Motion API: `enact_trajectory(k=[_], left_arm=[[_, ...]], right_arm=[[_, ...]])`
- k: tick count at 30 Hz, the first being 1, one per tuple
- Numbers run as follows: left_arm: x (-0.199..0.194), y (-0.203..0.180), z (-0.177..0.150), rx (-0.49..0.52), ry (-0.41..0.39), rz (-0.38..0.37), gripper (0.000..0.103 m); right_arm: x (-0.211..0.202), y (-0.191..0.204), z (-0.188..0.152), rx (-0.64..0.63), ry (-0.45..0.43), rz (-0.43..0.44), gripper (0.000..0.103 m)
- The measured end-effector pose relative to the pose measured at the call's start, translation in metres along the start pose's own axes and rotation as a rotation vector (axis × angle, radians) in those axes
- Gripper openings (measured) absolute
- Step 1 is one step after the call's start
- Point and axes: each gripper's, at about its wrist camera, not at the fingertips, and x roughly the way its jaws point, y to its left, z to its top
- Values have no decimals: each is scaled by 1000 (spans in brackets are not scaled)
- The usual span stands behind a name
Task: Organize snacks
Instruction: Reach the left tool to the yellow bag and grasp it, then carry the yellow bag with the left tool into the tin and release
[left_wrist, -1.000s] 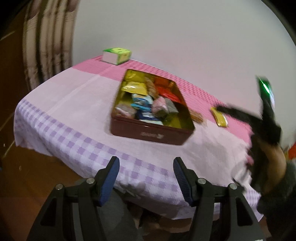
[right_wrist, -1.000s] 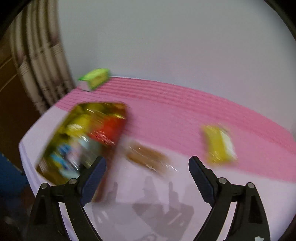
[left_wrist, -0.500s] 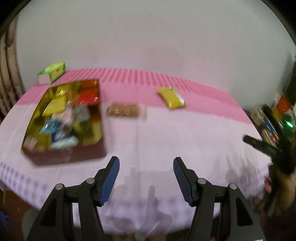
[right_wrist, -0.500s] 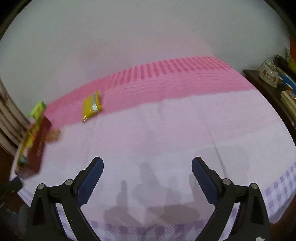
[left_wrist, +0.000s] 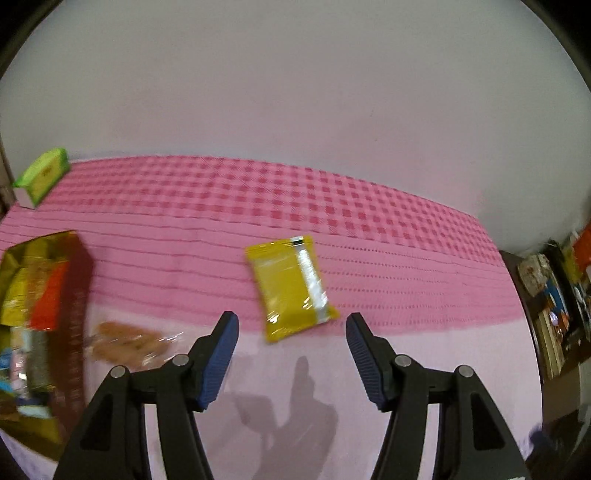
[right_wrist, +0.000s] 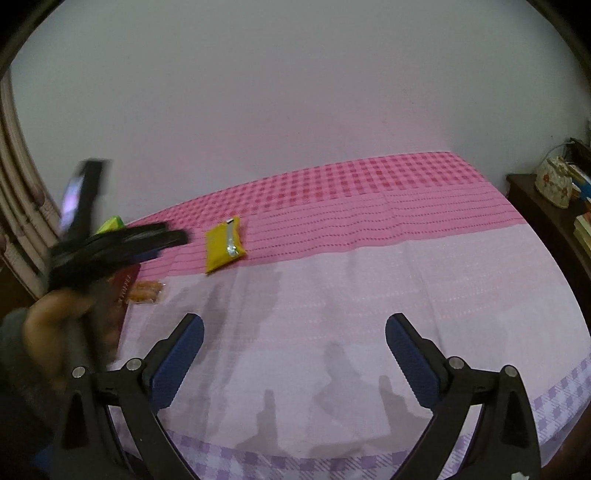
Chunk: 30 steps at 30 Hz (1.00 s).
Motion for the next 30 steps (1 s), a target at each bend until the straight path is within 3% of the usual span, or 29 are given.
enact_trajectory(k=[8, 10, 15, 22, 25, 26, 28, 30], left_arm=[[80, -9, 18, 0, 104, 67, 62], [89, -5, 21, -10, 105, 100, 63], [107, 3, 31, -51, 105, 100, 68], [112, -5, 27, 28, 54, 145, 71], [115, -4, 28, 63, 69, 149, 71], [109, -10, 23, 77, 80, 144, 70], [103, -11, 22, 93, 84, 120, 57], [94, -9, 19, 106, 91, 96, 57]], right_arm=[[-6, -4, 3, 22, -14, 26, 98], [-7, -5, 4, 28, -21, 36, 99], [-1, -7, 2, 32, -1, 53, 99], [5, -9, -1, 44, 19, 56, 99], [4, -7, -1, 37, 16, 60, 99], [4, -5, -1, 33, 17, 59, 99], [4, -6, -1, 36, 17, 63, 99], [3, -7, 1, 42, 14, 66, 99]])
